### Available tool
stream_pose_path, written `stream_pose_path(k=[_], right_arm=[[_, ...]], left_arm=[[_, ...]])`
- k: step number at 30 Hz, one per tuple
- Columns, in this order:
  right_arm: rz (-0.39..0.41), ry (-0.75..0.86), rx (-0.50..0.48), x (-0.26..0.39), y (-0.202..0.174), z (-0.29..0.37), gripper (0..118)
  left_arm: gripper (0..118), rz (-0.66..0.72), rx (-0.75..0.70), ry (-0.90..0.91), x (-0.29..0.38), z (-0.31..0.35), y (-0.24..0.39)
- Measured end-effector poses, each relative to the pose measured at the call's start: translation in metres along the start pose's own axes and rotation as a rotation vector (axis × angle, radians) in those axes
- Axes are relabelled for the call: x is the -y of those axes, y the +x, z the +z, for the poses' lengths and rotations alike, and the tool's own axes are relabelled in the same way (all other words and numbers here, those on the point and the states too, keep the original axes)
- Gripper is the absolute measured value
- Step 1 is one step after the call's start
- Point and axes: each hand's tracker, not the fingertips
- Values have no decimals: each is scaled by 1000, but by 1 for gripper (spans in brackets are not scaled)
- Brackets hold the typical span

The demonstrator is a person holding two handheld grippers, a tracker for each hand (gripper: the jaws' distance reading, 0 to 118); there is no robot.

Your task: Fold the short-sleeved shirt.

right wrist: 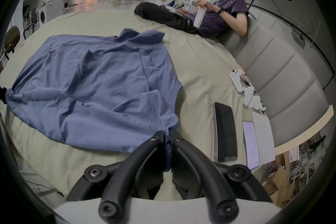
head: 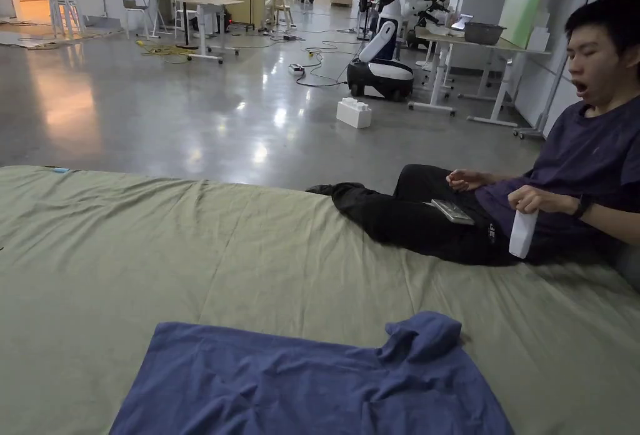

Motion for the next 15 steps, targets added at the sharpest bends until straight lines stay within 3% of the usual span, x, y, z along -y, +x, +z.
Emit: stream_pose_path(k=[2, 3, 5, 7, 15], right_arm=[[12, -32, 22, 0, -4, -4, 11], [15, -34, 33, 0, -5, -3, 21], [-1, 25, 46, -4, -7, 10, 72], [-21, 95, 49, -10, -9, 20, 105], [-97, 471, -11, -61, -31, 62, 104]], left_arm=[[6, 1, -9, -22, -2, -1, 3], [11, 9, -14, -14, -2, 1, 4], [43, 28, -16, 41, -3, 9, 5], [80, 33, -12, 125, -7, 18, 10], [83, 37, 9, 462, -55, 61, 44]])
